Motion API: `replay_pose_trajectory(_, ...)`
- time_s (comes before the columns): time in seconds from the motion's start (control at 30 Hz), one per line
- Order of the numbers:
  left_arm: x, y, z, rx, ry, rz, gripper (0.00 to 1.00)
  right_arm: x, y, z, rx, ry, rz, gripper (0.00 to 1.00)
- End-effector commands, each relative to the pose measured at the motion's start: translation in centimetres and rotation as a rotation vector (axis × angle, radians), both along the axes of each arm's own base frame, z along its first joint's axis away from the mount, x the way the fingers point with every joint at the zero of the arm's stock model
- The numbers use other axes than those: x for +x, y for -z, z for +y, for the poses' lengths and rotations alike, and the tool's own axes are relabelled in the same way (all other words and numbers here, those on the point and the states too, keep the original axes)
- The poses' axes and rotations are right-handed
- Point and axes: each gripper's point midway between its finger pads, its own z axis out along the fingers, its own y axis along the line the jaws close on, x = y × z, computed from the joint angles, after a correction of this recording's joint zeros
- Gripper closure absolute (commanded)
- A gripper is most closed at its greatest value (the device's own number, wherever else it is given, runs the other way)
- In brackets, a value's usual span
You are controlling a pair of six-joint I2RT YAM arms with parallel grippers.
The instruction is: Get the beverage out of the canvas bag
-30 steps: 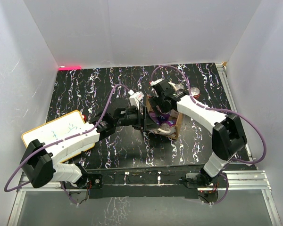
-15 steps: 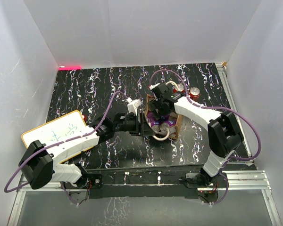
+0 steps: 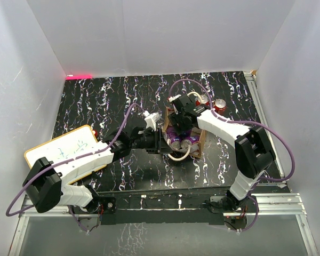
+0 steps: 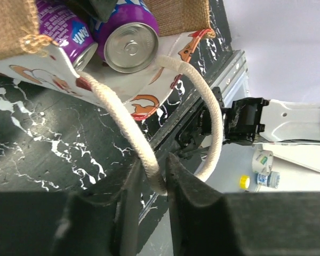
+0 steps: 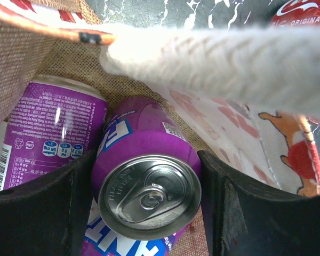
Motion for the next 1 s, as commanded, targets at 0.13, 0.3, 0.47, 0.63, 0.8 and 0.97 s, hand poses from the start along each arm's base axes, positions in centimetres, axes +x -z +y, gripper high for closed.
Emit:
replay_pose_trajectory(0.13, 0.5, -3.0, 3.3, 0.040, -0.115, -0.121, 1.00, -0.6, -2.9, 5.7, 0.187, -0.128, -0.033, 0.79)
replay_pose_trajectory(0.3, 0.1, -4.1, 6.1, 0.073, -0.194, -0.152, 1.00, -1.2, -4.3, 8.9, 0.266, -0.195, -0.040, 0.82)
replay_pose_trajectory(0.47, -1.0, -3.0, 8.5, 0.121, -0.244, -0.122, 1.00, -2.6, -5.6, 12.7, 0.340, -0.275, -0.031, 0.82)
replay_pose_trajectory(0.63, -2.1, -1.1, 9.3, 0.122, -0.262, -0.069, 1.00, -4.5, -6.5, 15.7, 0.386, -0.345, -0.012, 0.84)
replay_pose_trajectory(0.8, -2.6, -0.3, 9.7, 0.122, -0.270, -0.044, 1.00, -6.2, -8.1, 17.5, 0.447, -0.395, -0.010, 0.86)
replay_pose_trajectory(0.97, -3.0, 0.1, 10.5, 0.144, -0.274, -0.043, 1.00, -6.4, -10.1, 16.7, 0.480, -0.343, -0.005, 0.90)
